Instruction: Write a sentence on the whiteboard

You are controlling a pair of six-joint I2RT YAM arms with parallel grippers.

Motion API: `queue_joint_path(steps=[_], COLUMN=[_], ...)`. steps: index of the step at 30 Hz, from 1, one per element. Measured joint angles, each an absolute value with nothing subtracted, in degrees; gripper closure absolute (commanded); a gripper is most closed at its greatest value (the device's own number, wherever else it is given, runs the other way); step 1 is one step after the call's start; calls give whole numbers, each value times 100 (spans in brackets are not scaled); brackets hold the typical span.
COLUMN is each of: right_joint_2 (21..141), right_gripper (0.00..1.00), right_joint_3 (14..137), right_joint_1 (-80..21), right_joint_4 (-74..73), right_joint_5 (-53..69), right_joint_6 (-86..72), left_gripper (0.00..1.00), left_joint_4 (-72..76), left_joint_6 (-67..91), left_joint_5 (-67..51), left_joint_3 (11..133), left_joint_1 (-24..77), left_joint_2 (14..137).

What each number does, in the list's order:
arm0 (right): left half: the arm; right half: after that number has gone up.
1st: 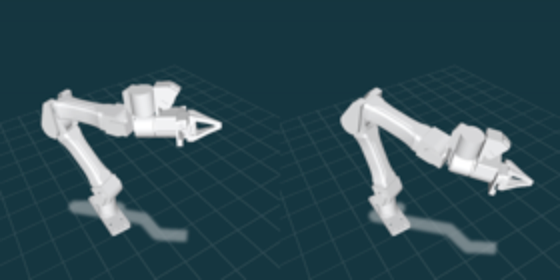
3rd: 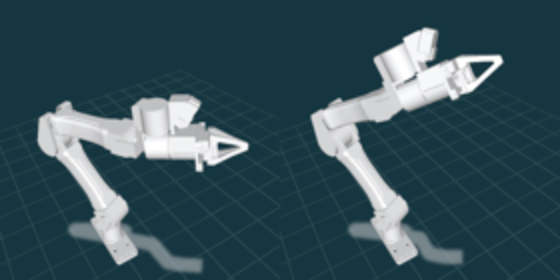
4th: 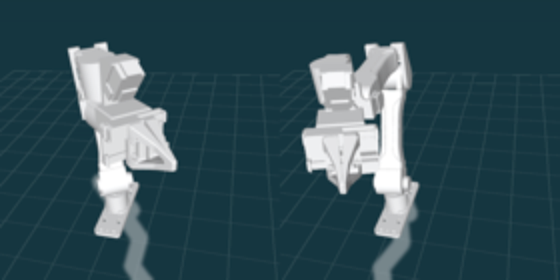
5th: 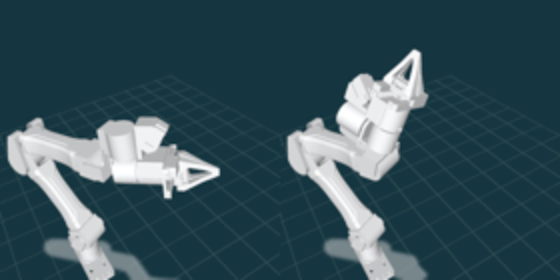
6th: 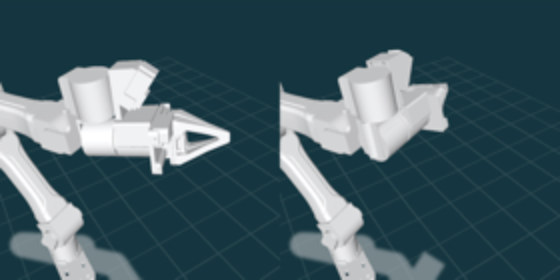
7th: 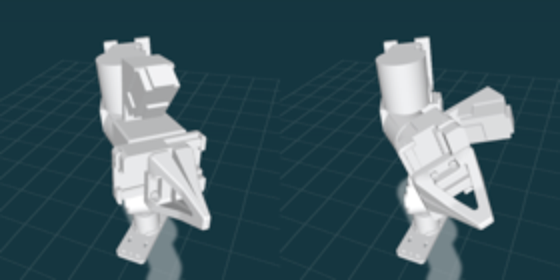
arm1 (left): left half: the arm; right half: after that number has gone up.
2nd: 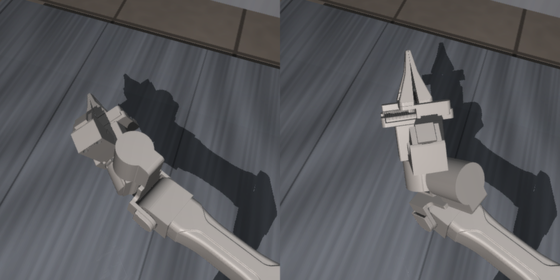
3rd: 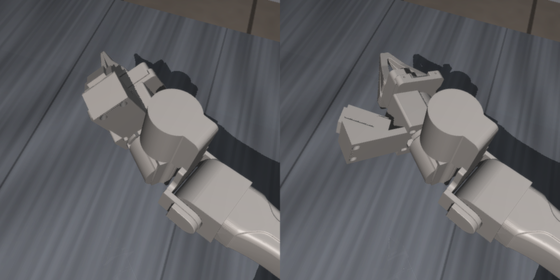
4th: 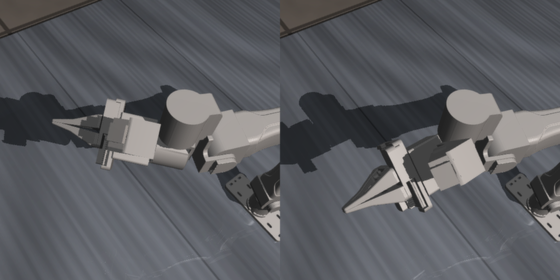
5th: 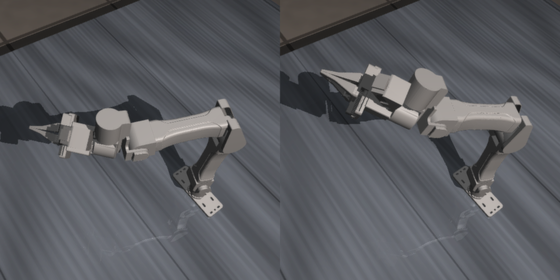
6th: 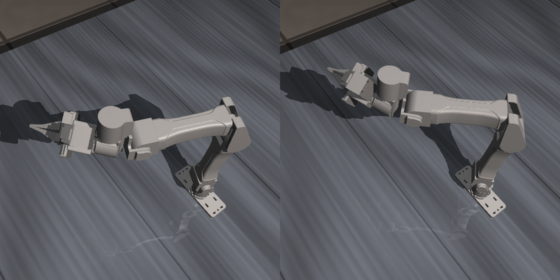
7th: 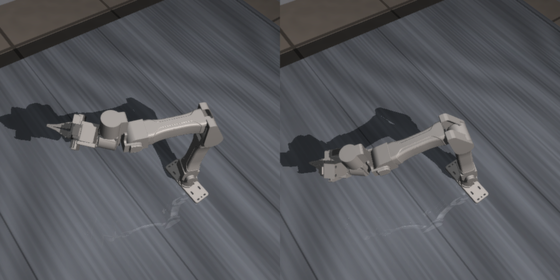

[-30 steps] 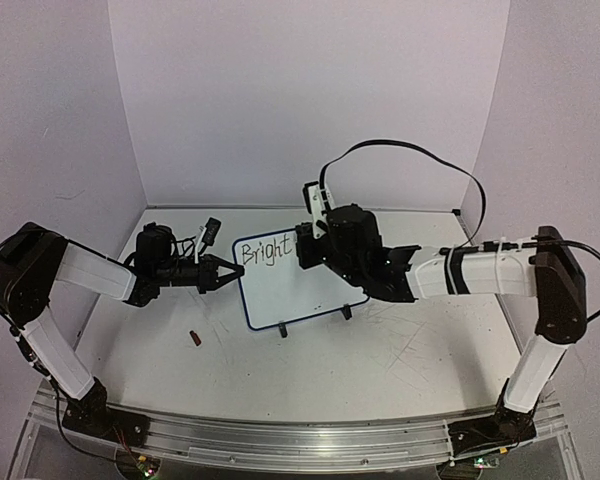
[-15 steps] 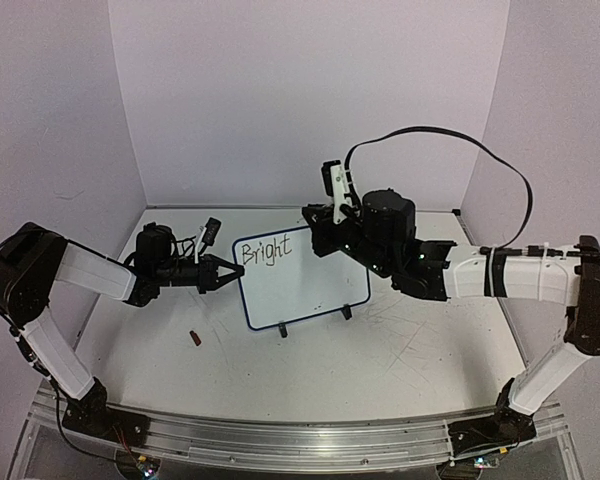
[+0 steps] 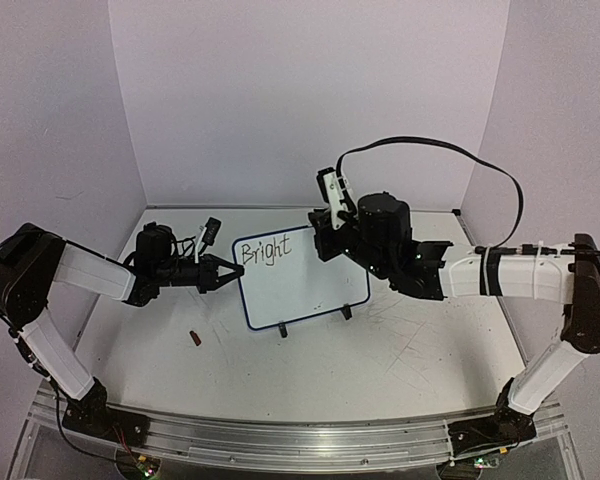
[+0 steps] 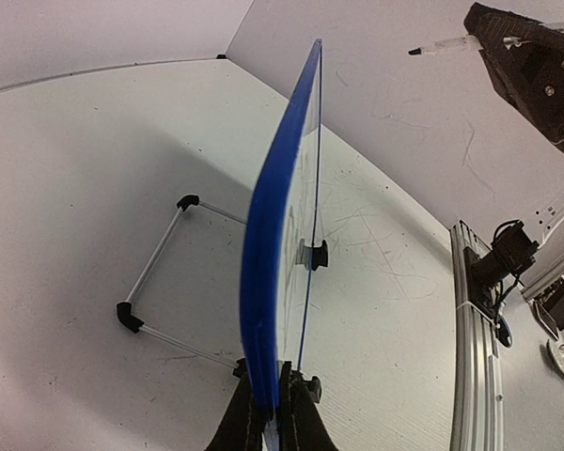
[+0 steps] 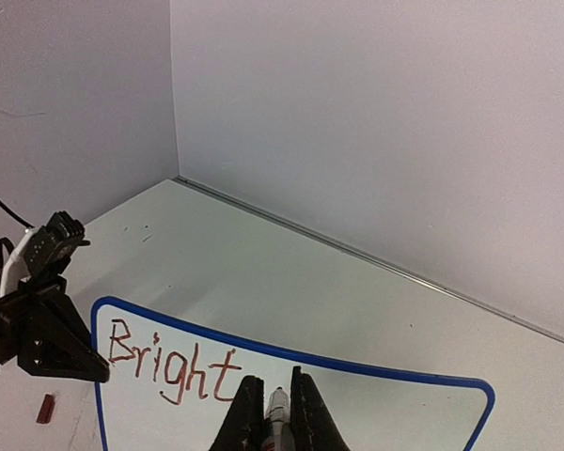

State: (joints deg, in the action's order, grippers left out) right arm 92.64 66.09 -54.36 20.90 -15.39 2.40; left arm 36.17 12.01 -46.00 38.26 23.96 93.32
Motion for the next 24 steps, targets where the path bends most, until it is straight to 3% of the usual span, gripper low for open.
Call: queue_joint_path(steps=[24], right_joint_2=[9271], right_gripper=[100], right_joint_3=[6309], right_joint_1=[-5054], right_joint_4=[2008], right_joint_5=[-852], right_joint_6=[-191], left_gripper=[100], left_joint_4=[3533], left_joint_6=[1189], left_joint_5=[-4475], left_joint_3=[3857], left_joint_1=[2421], left_joint_2=[9299])
